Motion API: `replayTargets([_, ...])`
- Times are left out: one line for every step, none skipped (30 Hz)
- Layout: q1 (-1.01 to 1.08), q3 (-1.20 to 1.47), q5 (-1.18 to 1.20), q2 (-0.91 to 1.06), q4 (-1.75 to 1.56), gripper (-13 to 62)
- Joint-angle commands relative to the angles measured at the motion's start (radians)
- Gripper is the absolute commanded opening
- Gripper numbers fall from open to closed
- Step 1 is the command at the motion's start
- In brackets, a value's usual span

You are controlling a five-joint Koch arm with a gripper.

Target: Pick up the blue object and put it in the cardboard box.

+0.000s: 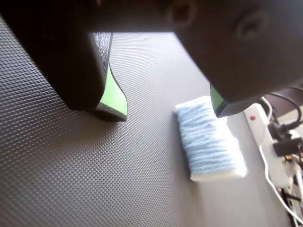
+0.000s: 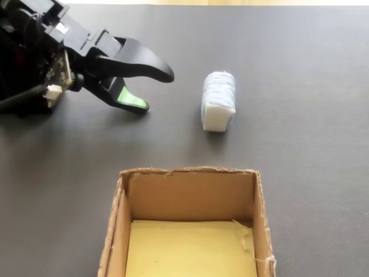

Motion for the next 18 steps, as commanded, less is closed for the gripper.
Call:
replayTargets([-0.005, -0.028, -0.003, 0.080, 0.072, 34.6])
replayTargets([-0.005, -0.040, -0.002, 0.080, 0.074, 34.6])
replayTargets([-0.008, -0.051, -0.003, 0.080, 0.074, 34.6])
replayTargets([-0.011, -0.061, -0.003, 0.080, 0.075, 34.6])
replayTargets([-0.014, -0.071, -0.003, 0.080, 0.075, 34.6])
replayTargets([-0.015, -0.083, -0.003, 0.080, 0.075, 34.6])
replayTargets([-0.017, -0.097, -0.003, 0.080, 0.075, 34.6])
replayTargets([-0.023, -0.109, -0.005, 0.080, 0.075, 34.6])
replayTargets([-0.028, -0.123, -0.006, 0.080, 0.077, 34.6])
replayTargets([-0.031, -0.137, -0.008, 0.080, 0.078, 34.6])
replayTargets([-0.032, -0.152, -0.008, 0.080, 0.086, 34.6])
replayTargets([-0.034, -0.163, -0.009, 0.080, 0.092, 34.7])
replayTargets([-0.035, -0.178, -0.011, 0.080, 0.097, 34.7])
replayTargets([-0.035, -0.187, -0.011, 0.080, 0.098, 34.7])
replayTargets([-0.037, -0.196, -0.011, 0.080, 0.098, 34.6])
replayTargets([-0.046, -0.210, -0.011, 0.080, 0.098, 34.6])
replayTargets([-0.051, -0.224, -0.011, 0.080, 0.103, 34.6])
replayTargets([-0.054, -0.238, -0.011, 0.080, 0.123, 34.6])
